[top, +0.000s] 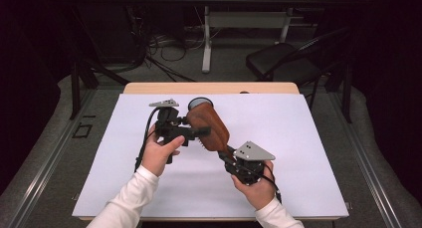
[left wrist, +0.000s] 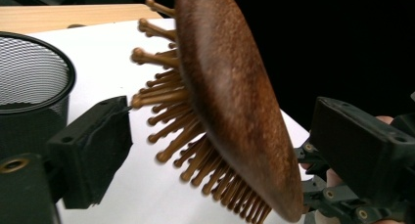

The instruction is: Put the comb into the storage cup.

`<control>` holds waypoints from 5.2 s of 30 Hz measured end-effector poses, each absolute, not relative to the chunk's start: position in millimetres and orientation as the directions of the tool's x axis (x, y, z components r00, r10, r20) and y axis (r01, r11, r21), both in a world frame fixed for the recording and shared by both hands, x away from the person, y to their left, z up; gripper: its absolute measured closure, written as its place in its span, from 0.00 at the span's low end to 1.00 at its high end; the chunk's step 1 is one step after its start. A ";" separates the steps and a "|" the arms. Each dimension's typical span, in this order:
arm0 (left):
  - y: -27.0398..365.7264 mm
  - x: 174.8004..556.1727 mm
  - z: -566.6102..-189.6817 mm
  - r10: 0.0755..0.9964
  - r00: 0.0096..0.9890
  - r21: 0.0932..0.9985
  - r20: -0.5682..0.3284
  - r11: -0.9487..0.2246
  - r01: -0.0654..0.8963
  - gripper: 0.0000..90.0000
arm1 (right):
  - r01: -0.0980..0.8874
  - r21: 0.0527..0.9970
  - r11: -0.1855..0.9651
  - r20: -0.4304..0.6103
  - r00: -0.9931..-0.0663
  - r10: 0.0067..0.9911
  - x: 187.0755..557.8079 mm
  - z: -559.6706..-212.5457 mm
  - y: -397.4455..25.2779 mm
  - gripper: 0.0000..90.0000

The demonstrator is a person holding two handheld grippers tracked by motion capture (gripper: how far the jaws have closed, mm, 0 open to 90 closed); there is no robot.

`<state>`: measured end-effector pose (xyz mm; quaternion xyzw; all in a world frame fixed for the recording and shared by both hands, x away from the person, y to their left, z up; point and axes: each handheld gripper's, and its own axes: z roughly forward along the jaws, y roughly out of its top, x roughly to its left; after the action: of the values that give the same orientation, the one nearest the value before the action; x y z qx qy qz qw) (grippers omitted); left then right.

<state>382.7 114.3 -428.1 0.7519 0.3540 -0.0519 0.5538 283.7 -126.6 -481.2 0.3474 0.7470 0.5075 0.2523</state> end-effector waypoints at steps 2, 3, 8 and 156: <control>111.9 383.4 -428.6 0.477 0.745 0.795 -0.467 -0.141 0.589 0.11 | 0.262 0.934 0.244 -0.025 -0.633 0.774 283.4 -481.2 -126.3 0.80; 110.8 383.8 -429.0 0.475 0.745 0.794 -0.468 -0.144 0.590 0.11 | 0.260 0.935 0.242 -0.024 -0.634 0.773 283.3 -481.3 -126.0 0.80; 106.5 384.8 -429.6 0.473 0.744 0.793 -0.473 -0.141 0.593 0.12 | 0.257 0.935 0.243 -0.026 -0.635 0.772 283.2 -481.2 -125.8 0.80; 106.0 393.1 -434.5 0.375 0.619 0.649 -0.690 -0.057 0.758 0.50 | 0.225 0.947 0.230 -0.028 -0.654 0.756 281.1 -487.7 -124.6 0.80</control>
<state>393.1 106.0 -434.5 0.7062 0.4013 -0.1719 0.5574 281.1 -124.6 -487.7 0.3306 0.7424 0.5250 0.2529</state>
